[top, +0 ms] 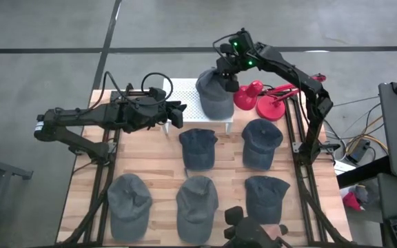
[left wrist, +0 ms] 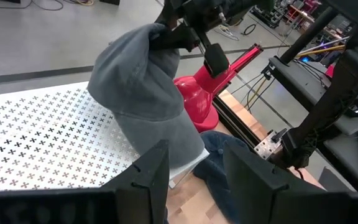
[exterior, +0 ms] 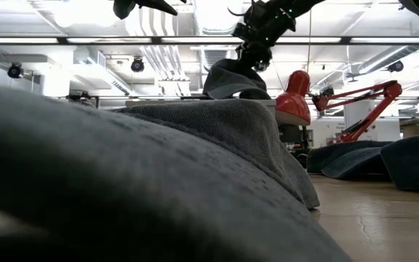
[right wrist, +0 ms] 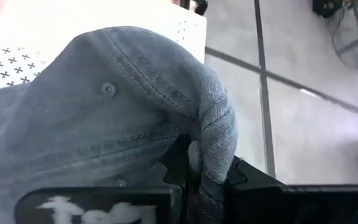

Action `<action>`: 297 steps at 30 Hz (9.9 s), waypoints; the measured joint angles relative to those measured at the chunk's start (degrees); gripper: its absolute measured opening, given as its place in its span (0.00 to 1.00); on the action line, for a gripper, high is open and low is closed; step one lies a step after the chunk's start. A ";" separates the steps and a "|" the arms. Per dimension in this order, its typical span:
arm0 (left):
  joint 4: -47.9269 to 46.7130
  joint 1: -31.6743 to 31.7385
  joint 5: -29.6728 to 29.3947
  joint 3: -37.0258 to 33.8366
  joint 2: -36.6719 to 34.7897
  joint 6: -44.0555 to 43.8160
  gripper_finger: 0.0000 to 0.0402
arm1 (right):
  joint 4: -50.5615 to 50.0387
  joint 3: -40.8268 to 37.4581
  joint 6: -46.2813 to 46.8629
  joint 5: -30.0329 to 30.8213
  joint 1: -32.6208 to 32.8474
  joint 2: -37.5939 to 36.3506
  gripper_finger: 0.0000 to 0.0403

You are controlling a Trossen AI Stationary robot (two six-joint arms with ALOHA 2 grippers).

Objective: Pick & Place hat
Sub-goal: Put the top left gray cap on the shelf, then stack the left gray cap on the gray cap on the shelf

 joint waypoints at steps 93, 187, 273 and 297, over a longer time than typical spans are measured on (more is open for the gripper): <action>-21.20 -7.24 5.87 -0.02 0.00 -4.17 0.36 | -27.16 -1.19 18.41 -7.25 13.59 -15.87 0.45; -49.18 -29.20 34.71 -26.47 -0.96 -33.35 0.61 | 30.89 -57.31 45.31 -7.12 36.06 -55.91 0.31; -37.09 -29.16 20.27 -1.56 -6.49 -27.56 0.06 | 36.47 -44.41 45.85 -7.20 36.06 -34.29 0.25; -40.65 -22.71 12.43 14.69 2.78 -18.98 0.06 | -9.63 12.35 26.38 -6.05 36.23 -1.06 0.49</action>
